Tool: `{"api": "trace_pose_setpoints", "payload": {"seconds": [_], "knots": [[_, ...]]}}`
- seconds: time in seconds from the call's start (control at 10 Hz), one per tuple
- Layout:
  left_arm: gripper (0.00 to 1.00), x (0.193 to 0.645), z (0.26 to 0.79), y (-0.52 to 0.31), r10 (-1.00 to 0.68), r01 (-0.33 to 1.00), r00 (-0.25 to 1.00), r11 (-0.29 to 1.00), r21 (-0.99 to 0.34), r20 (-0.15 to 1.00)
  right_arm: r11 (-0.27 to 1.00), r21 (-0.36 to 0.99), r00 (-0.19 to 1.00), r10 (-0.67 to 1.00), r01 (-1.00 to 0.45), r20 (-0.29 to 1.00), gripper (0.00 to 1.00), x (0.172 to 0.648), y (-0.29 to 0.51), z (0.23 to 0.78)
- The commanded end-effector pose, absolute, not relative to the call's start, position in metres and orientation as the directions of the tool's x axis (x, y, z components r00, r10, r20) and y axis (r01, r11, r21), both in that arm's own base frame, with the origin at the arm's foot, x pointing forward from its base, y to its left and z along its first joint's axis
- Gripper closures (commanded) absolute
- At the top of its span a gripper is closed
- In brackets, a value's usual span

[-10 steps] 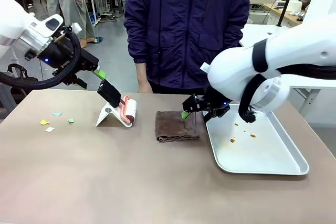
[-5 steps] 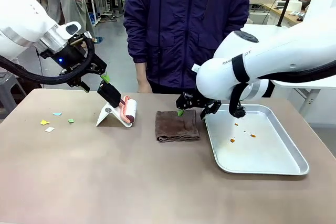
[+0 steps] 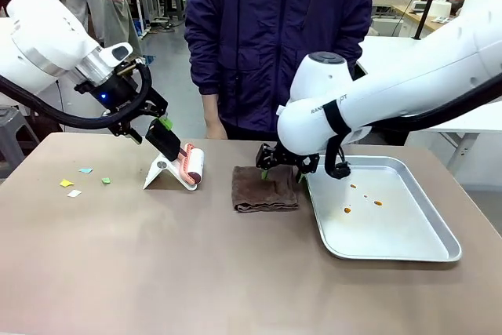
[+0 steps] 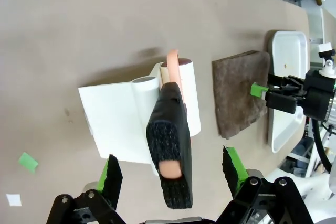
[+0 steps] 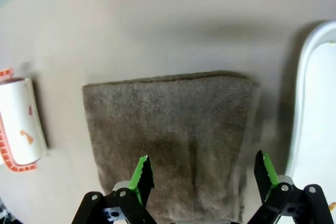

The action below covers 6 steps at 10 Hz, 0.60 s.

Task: Clean the surface of the table.
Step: Hold the Lint Roller with your left hand and the towel with your right hand.

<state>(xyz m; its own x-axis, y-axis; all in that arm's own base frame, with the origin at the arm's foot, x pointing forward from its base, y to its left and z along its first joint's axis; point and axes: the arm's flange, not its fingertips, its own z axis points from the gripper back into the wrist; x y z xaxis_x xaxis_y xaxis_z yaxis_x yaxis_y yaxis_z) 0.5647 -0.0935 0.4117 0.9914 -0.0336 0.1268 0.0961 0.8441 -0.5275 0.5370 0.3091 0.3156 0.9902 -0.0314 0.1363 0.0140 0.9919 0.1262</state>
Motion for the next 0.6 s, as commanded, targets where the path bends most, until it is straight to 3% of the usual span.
{"api": "trace_pose_setpoints", "payload": {"seconds": [0.0,0.5], "knots": [[0.0,0.572,0.417,-0.098,-0.021,0.075,0.994,0.841,-0.536,0.106,0.994,0.103,0.991,-0.053,0.04,0.124,0.0,0.544,0.325,0.321],[0.0,0.573,0.41,-0.097,-0.016,0.069,0.995,0.843,-0.533,0.103,0.997,0.001,0.995,-0.082,0.082,0.056,0.0,0.541,0.323,0.309]]}}
